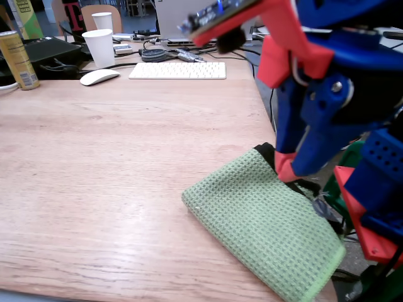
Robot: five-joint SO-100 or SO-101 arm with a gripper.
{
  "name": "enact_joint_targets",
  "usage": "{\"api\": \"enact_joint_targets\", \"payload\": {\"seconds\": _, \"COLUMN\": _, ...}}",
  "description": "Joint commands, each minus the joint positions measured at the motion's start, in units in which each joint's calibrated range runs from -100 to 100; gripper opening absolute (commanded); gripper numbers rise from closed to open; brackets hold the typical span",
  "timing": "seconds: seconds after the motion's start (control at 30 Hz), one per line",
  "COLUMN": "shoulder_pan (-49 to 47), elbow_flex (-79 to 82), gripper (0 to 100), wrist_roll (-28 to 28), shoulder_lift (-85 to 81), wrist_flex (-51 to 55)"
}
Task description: Clean the table
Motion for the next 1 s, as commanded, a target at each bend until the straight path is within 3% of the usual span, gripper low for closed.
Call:
{"api": "enact_joint_targets", "payload": {"seconds": 0.0, "shoulder_pan": 1.0, "elbow_flex": -1.5, "gripper": 4, "wrist_roll": 1.4, "shoulder_lift": 0.0, "wrist_flex": 0.3}}
{"api": "enact_joint_targets", "payload": {"seconds": 0.07, "shoulder_pan": 3.0, "elbow_flex": -1.4, "gripper": 16, "wrist_roll": 1.4, "shoulder_lift": 0.0, "wrist_flex": 0.4}}
{"api": "enact_joint_targets", "payload": {"seconds": 0.17, "shoulder_pan": 16.1, "elbow_flex": -1.6, "gripper": 36, "wrist_roll": 2.9, "shoulder_lift": -0.8, "wrist_flex": 0.3}}
{"api": "enact_joint_targets", "payload": {"seconds": 0.2, "shoulder_pan": 25.6, "elbow_flex": -1.6, "gripper": 45, "wrist_roll": 6.2, "shoulder_lift": -0.8, "wrist_flex": 0.3}}
{"api": "enact_joint_targets", "payload": {"seconds": 0.23, "shoulder_pan": 30.1, "elbow_flex": -1.6, "gripper": 47, "wrist_roll": 6.7, "shoulder_lift": -0.8, "wrist_flex": 0.1}}
{"api": "enact_joint_targets", "payload": {"seconds": 0.4, "shoulder_pan": 32.7, "elbow_flex": -1.3, "gripper": 48, "wrist_roll": 9.6, "shoulder_lift": -0.1, "wrist_flex": 0.4}}
{"api": "enact_joint_targets", "payload": {"seconds": 0.77, "shoulder_pan": 31.6, "elbow_flex": 1.4, "gripper": 48, "wrist_roll": 10.1, "shoulder_lift": 12.2, "wrist_flex": -1.2}}
{"api": "enact_joint_targets", "payload": {"seconds": 0.97, "shoulder_pan": 38.6, "elbow_flex": 2.1, "gripper": 48, "wrist_roll": 10.1, "shoulder_lift": 12.4, "wrist_flex": -10.0}}
